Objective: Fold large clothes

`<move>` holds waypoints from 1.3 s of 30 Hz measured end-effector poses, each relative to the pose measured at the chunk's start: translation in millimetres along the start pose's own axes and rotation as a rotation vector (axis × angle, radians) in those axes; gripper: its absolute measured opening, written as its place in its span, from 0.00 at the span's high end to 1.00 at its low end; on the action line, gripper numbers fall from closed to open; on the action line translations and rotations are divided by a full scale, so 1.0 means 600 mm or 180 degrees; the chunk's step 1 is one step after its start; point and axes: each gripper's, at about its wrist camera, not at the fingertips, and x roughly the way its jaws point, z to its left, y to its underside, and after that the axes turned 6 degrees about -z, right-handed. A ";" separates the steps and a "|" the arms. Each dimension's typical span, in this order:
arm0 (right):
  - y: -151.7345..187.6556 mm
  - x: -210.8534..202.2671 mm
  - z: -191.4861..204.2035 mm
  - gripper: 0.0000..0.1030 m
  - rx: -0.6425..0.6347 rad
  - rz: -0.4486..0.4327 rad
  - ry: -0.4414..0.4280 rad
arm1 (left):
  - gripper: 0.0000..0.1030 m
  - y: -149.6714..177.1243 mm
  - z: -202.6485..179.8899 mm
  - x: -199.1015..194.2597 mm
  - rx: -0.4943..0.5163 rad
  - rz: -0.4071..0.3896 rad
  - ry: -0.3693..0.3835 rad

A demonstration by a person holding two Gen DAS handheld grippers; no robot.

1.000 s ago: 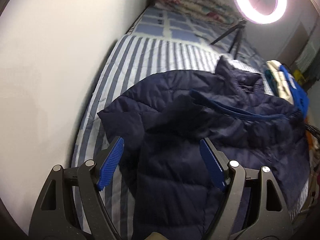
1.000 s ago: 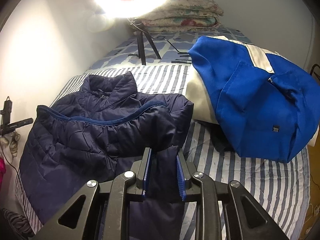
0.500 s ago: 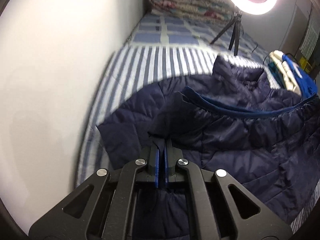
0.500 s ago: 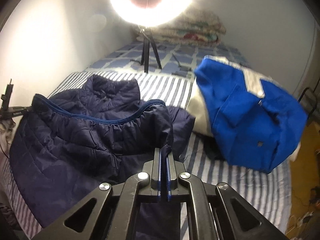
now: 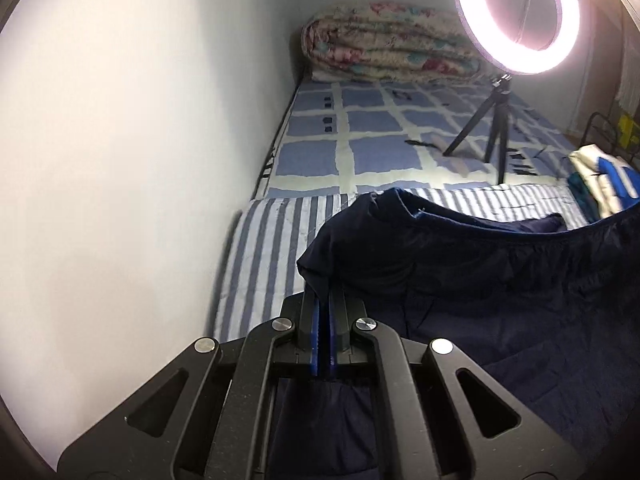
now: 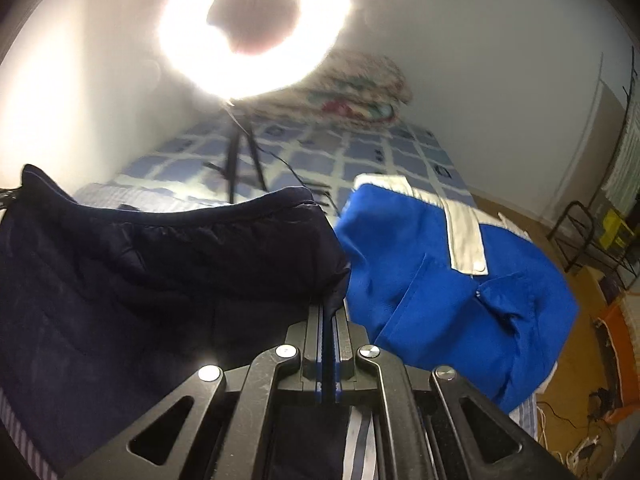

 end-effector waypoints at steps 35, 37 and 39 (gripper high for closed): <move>0.088 0.128 0.091 0.65 -0.0129 0.0438 -0.0120 | 0.47 0.103 -0.309 0.101 0.0804 0.0339 0.0181; 0.086 0.116 0.092 0.65 -0.0103 0.0422 -0.0116 | 0.47 0.095 -0.301 0.077 0.0780 0.0308 0.0134; 0.081 0.086 0.086 0.65 -0.0015 0.0412 -0.0214 | 0.47 0.084 -0.285 0.021 0.0619 0.0205 0.0318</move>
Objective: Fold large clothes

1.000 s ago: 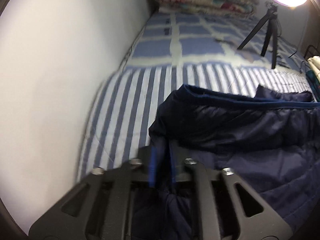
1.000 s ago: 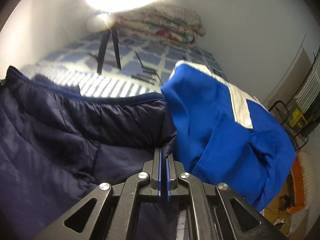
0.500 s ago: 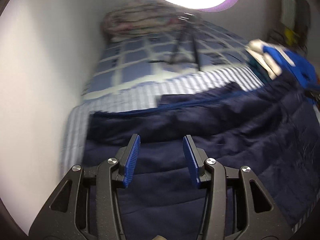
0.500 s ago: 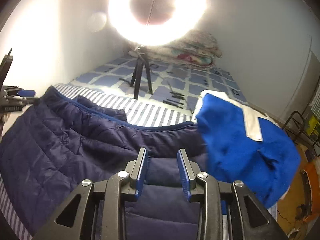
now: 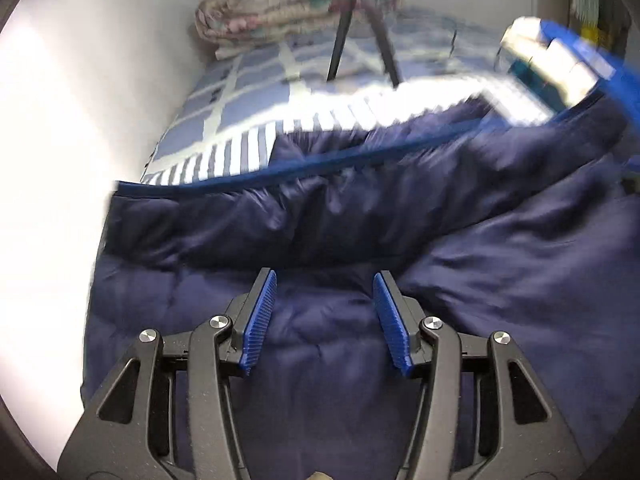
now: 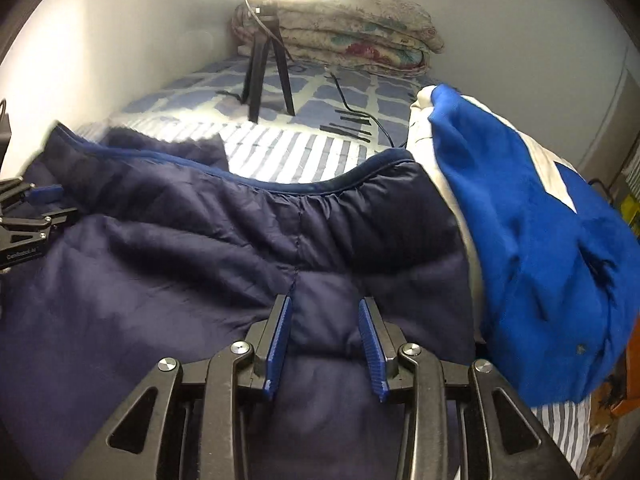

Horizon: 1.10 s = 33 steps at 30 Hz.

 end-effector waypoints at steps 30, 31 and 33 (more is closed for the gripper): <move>0.368 -0.224 -0.113 0.17 0.3029 -0.0058 -0.0973 | 0.47 0.175 -0.090 -0.236 -0.0235 0.0025 0.0391; 0.364 -0.218 -0.112 0.17 0.3078 -0.0063 -0.0969 | 0.47 0.180 -0.085 -0.241 -0.0291 0.0042 0.0440; 0.354 -0.208 -0.108 0.17 0.3160 -0.0065 -0.0912 | 0.47 0.191 -0.079 -0.242 -0.0378 0.0069 0.0450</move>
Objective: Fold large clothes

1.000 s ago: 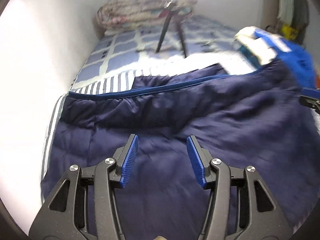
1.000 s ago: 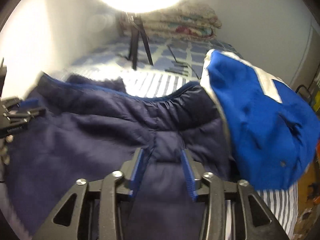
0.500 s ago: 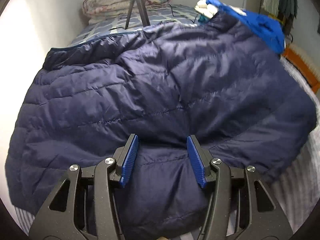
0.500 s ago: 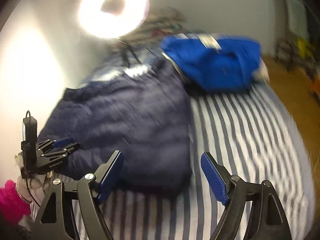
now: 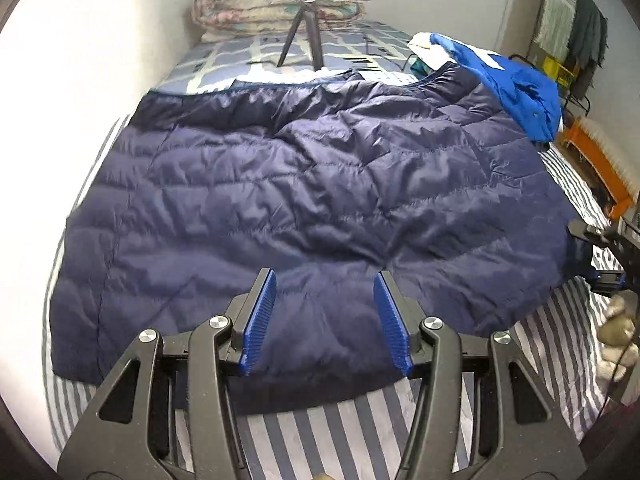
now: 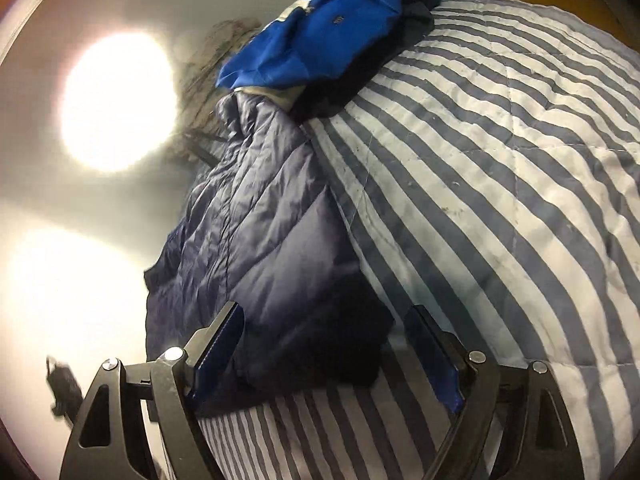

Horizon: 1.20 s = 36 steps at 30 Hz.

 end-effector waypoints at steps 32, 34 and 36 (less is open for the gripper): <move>0.082 -0.041 0.483 0.95 -0.2665 -0.0567 -0.0149 | 0.47 0.136 0.109 -0.348 -0.1007 -0.0401 0.0053; 0.102 -0.027 0.515 0.96 -0.2788 -0.0509 -0.0246 | 0.47 0.150 0.113 -0.357 -0.1030 -0.0406 0.0083; 0.134 -0.004 0.557 0.96 -0.2952 -0.0415 -0.0366 | 0.47 0.164 0.112 -0.365 -0.1024 -0.0397 0.0144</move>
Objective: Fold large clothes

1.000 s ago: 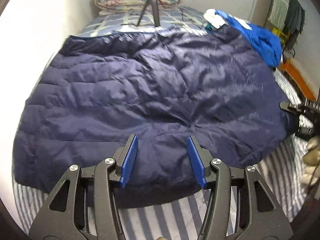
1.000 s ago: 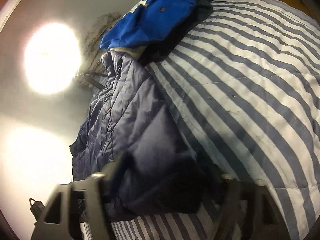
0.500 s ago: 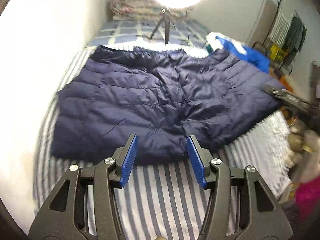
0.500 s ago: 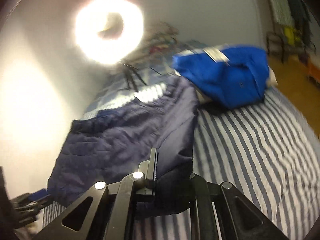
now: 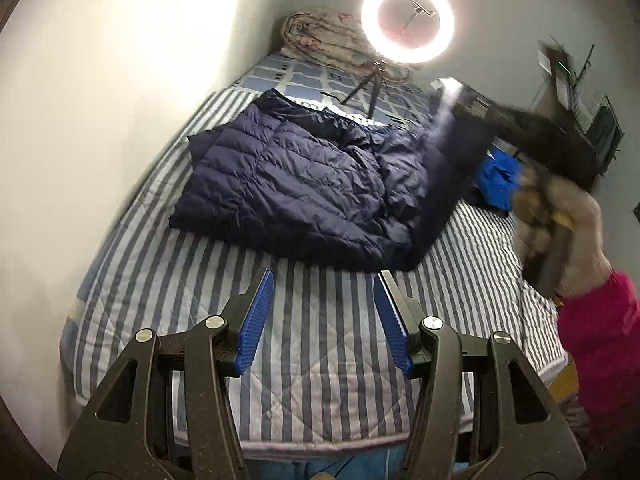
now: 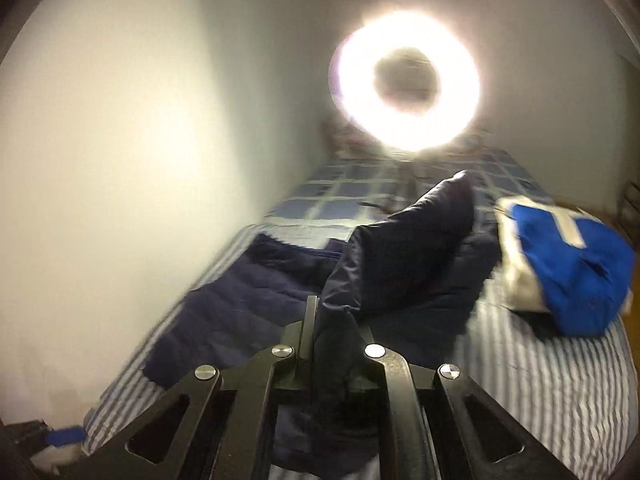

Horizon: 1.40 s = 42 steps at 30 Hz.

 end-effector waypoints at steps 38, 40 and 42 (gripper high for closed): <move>0.088 0.189 0.165 0.49 0.0005 0.0864 -0.1686 | 0.47 -0.006 0.026 -0.026 -0.0111 0.0055 0.0310; 0.092 0.175 0.114 0.49 0.0124 0.0819 -0.1491 | 0.47 -0.030 0.031 -0.007 -0.0102 0.0137 0.0222; 0.103 0.168 0.059 0.48 0.0202 0.0811 -0.1258 | 0.47 -0.059 0.035 0.024 0.0077 0.0189 -0.0006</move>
